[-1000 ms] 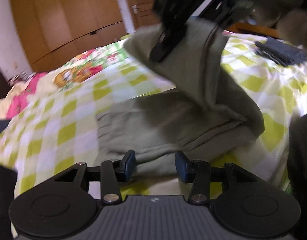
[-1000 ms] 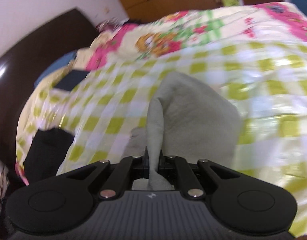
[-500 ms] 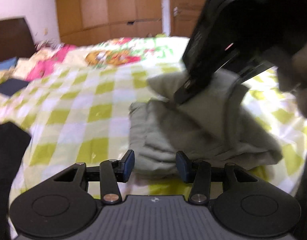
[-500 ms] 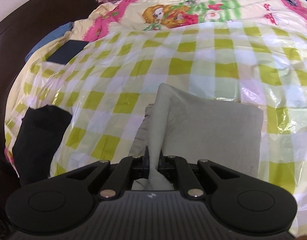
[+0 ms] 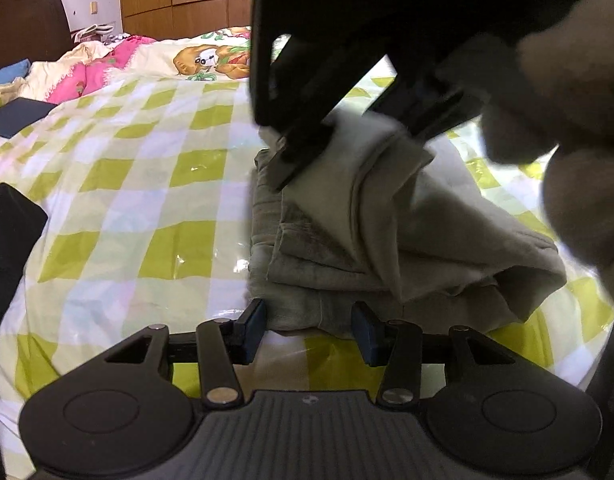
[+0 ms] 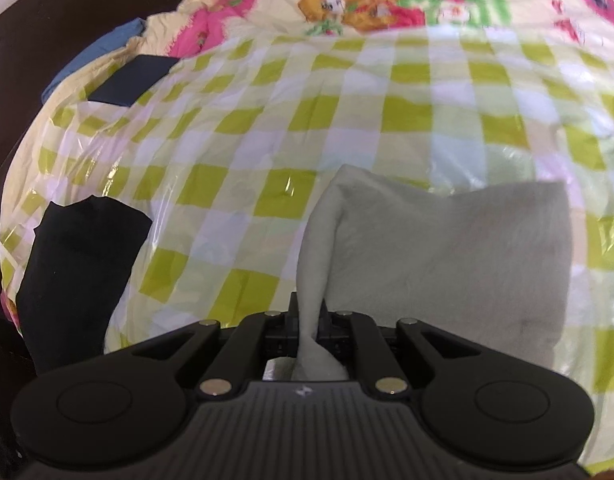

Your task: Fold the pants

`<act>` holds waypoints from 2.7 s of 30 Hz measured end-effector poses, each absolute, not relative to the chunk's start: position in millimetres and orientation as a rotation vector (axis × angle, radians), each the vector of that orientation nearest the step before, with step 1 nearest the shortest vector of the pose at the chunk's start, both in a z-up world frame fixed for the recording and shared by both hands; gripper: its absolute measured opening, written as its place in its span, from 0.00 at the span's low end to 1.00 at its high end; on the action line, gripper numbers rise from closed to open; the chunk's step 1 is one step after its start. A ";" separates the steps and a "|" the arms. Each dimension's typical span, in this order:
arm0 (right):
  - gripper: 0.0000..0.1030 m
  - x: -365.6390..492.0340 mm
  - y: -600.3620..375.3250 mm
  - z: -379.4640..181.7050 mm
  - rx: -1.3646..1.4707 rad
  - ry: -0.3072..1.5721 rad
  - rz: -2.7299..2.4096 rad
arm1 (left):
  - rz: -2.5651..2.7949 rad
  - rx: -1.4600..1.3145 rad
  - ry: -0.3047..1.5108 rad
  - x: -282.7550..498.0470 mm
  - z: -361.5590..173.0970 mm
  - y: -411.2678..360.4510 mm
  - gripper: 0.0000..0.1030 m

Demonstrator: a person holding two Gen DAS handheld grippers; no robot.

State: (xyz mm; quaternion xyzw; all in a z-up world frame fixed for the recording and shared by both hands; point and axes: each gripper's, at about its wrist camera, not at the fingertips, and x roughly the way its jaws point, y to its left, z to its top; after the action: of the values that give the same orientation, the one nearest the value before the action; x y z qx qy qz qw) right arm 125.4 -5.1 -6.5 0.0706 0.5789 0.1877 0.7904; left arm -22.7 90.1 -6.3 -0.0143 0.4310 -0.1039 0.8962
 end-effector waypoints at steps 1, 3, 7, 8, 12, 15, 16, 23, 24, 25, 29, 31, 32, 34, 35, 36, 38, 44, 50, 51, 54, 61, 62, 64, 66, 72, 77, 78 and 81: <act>0.13 125.3 -4.7 -8.4 0.160 1.254 0.408 | -0.217 -0.041 0.893 -22.3 -6.3 92.0 0.57; 0.16 123.0 -3.5 -9.3 0.134 1.260 0.399 | -0.216 -0.058 0.894 -21.2 -6.7 96.0 0.58; 0.26 117.2 -15.9 -0.9 0.216 1.245 0.421 | -0.195 -0.072 0.867 -24.2 -2.2 99.7 0.58; 0.28 115.7 -20.0 2.7 0.254 1.232 0.446 | -0.189 -0.082 0.847 -26.4 0.7 101.8 0.58; 0.32 111.2 -30.2 13.9 0.267 1.185 0.470 | -0.159 -0.081 0.811 -35.6 9.5 106.0 0.58; 0.32 108.5 -44.3 15.6 0.244 1.162 0.471 | -0.120 -0.058 0.799 -46.0 15.9 110.4 0.59; 0.33 107.1 -50.4 14.7 0.247 1.159 0.469 | -0.102 -0.063 0.791 -49.9 19.4 113.8 0.59; 0.35 78.0 -89.7 6.3 0.262 1.150 0.479 | -0.071 -0.012 0.769 -62.1 29.7 114.6 0.60; 0.35 73.2 -96.0 6.1 0.277 1.140 0.482 | -0.074 0.003 0.766 -62.5 29.9 112.9 0.60; 0.36 69.4 -101.3 5.7 0.289 1.136 0.489 | -0.072 0.016 0.770 -61.0 29.9 111.8 0.60; 0.38 51.2 -116.4 9.3 0.257 1.088 0.532 | -0.086 0.090 0.774 -59.6 34.2 108.1 0.60; 0.38 39.8 -116.8 13.5 0.191 1.054 0.575 | -0.117 0.113 0.773 -52.8 37.7 107.3 0.61; 0.38 33.9 -114.0 15.3 0.146 1.035 0.600 | -0.133 0.116 0.770 -47.5 39.7 108.4 0.62; 0.38 24.0 -108.4 17.8 0.074 0.996 0.642 | -0.147 0.126 0.769 -35.7 43.1 109.9 0.62; 0.38 21.3 -106.9 17.9 0.066 0.985 0.665 | -0.163 0.133 0.772 -29.0 44.9 111.1 0.62; 0.38 20.6 -105.7 17.1 0.070 0.980 0.683 | -0.180 0.141 0.774 -20.5 46.1 111.3 0.63; 0.39 20.3 -100.2 15.0 0.056 0.969 0.713 | -0.216 0.159 0.783 -0.5 44.4 110.2 0.64; 0.47 15.8 -68.4 14.6 -0.125 0.882 0.827 | -0.315 0.130 0.862 63.1 21.6 100.2 0.64; 0.48 12.5 -40.1 -5.4 -0.304 0.848 0.873 | -0.325 0.129 0.921 104.2 0.1 91.5 0.62; 0.48 10.9 -36.7 -7.7 -0.311 0.848 0.884 | -0.326 0.125 0.926 108.5 -1.6 92.2 0.57; 0.40 6.6 -25.5 -16.3 -0.366 0.833 0.867 | -0.319 0.151 0.928 115.8 -3.0 90.4 0.32; 0.08 18.3 -17.6 -14.6 -0.307 0.868 0.814 | -0.328 0.177 0.900 129.9 0.7 84.6 0.23; 0.08 17.2 -15.1 -14.5 -0.306 0.862 0.811 | -0.328 0.177 0.894 131.0 0.4 83.9 0.23; 0.11 19.9 -9.7 -23.3 -0.283 0.888 0.797 | -0.321 0.184 0.891 133.0 -3.9 82.8 0.23; 0.13 20.3 0.1 -38.4 -0.284 0.961 0.832 | -0.316 0.223 0.890 133.0 -11.7 80.4 0.25; 0.24 11.8 -27.2 -17.2 -0.175 0.939 0.817 | -0.299 0.229 0.853 124.7 -2.9 95.1 0.30; 0.37 24.3 -104.7 3.9 0.000 0.925 0.601 | -0.243 0.182 0.820 112.0 15.8 120.1 0.30; 0.37 27.1 -118.6 3.8 0.041 0.931 0.551 | -0.249 0.176 0.819 108.2 17.2 121.9 0.30; 0.41 48.7 -155.8 -10.5 0.178 0.983 0.393 | -0.271 0.163 0.840 97.3 13.9 121.6 0.36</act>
State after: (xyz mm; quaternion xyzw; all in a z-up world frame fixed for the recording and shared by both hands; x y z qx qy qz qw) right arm 48.7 -155.8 -10.5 0.0848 0.4684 0.1874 0.8592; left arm 97.3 121.6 13.9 0.0787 0.4061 -0.1312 0.9009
